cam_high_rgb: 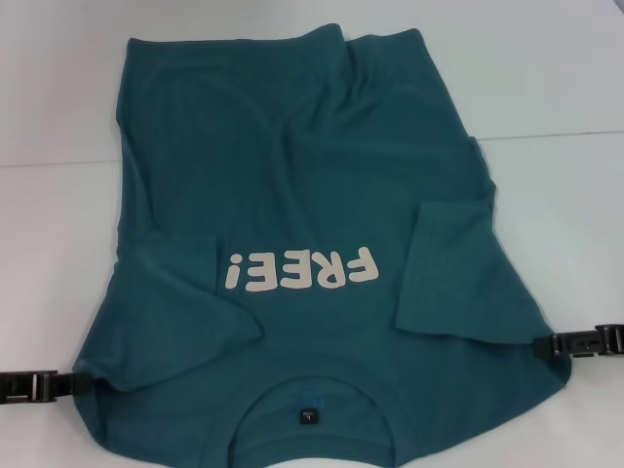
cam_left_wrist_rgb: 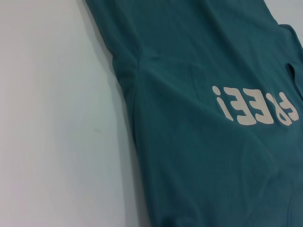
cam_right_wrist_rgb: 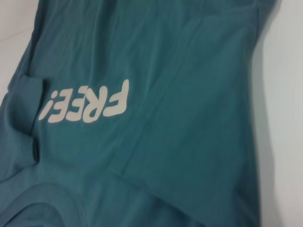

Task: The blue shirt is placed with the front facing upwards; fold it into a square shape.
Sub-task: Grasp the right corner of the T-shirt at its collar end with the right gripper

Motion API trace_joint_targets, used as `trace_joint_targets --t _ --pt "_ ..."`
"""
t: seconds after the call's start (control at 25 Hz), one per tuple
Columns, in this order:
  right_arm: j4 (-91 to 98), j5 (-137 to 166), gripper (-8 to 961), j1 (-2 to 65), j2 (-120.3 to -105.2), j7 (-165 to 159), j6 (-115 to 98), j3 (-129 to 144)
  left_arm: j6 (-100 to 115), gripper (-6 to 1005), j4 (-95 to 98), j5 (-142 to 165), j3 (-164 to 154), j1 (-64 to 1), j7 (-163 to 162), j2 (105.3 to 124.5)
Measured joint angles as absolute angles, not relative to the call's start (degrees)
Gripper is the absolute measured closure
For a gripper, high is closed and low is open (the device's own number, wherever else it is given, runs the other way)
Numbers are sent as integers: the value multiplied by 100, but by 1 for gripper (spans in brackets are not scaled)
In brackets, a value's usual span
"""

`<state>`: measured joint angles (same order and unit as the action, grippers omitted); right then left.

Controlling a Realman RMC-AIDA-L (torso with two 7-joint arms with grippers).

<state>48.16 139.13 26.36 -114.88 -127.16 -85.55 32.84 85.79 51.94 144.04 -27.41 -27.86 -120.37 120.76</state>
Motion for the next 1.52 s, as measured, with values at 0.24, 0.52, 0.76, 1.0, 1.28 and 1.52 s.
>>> trace_joint_targets --t 0.24,0.52,0.76,1.0,1.28,1.52 --pt "4816 13920 44 2710 -11566 -12698 -8366 3450 8570 991 5191 14404 -2742 -2802 -12034 12076" --pt "4822 13923 44 2765 -11617 -12757 -8205 3687 8569 992 5184 14404 -2742 -2804 -12032 12076" --pt "4825 13923 44 2778 -11610 -12767 -8160 3685 8559 992 5185 14404 -2742 -2804 -12032 12076" --pt "4826 13926 45 2786 -11601 -12770 -8121 3684 8552 992 5186 14404 -2742 -2804 -12032 12076" --pt "4835 14074 45 2798 -11625 -12786 -8090 3678 8538 992 5186 14404 -2742 -2804 -12032 12076" --pt "4837 14077 45 2797 -11638 -12788 -8078 3683 8534 992 5177 14404 -2742 -2804 -12031 12076"
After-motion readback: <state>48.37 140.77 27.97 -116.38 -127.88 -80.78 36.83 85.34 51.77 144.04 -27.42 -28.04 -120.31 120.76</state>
